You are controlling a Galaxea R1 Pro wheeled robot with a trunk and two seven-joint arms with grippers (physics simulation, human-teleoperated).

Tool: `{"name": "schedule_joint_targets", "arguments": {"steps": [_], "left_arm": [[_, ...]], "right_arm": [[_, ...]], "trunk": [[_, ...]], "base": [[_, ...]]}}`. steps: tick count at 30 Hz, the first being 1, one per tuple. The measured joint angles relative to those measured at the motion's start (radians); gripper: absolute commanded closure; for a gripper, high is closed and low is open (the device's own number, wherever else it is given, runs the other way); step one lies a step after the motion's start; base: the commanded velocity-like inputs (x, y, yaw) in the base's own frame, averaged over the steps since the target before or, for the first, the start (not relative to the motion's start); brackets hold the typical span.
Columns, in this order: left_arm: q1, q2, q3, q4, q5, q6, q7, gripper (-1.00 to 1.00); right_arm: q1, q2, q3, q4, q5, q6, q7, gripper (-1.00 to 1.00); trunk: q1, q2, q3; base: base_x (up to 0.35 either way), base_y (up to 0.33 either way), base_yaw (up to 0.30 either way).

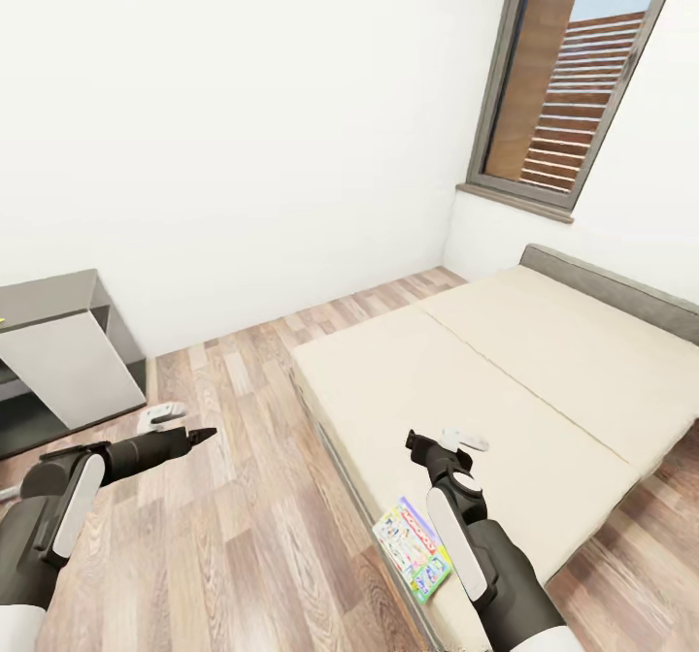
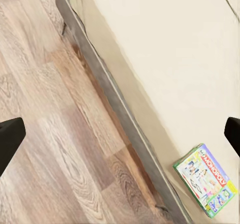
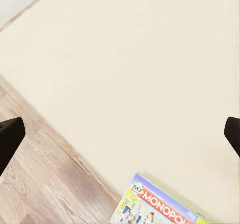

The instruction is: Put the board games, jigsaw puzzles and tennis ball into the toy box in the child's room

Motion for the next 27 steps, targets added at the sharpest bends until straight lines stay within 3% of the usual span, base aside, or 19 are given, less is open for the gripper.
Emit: {"name": "schedule_joint_targets", "arguments": {"steps": [27], "left_arm": [[0.0,0.001,0.004,-0.004,-0.001,0.0,-0.002,-1.0]], "right_arm": [[0.0,0.001,-0.001,0.0,-0.001,0.0,0.0,-1.0]], "trunk": [[0.0,0.0,0.002]], "base": [[0.0,0.147,-0.279]]}}
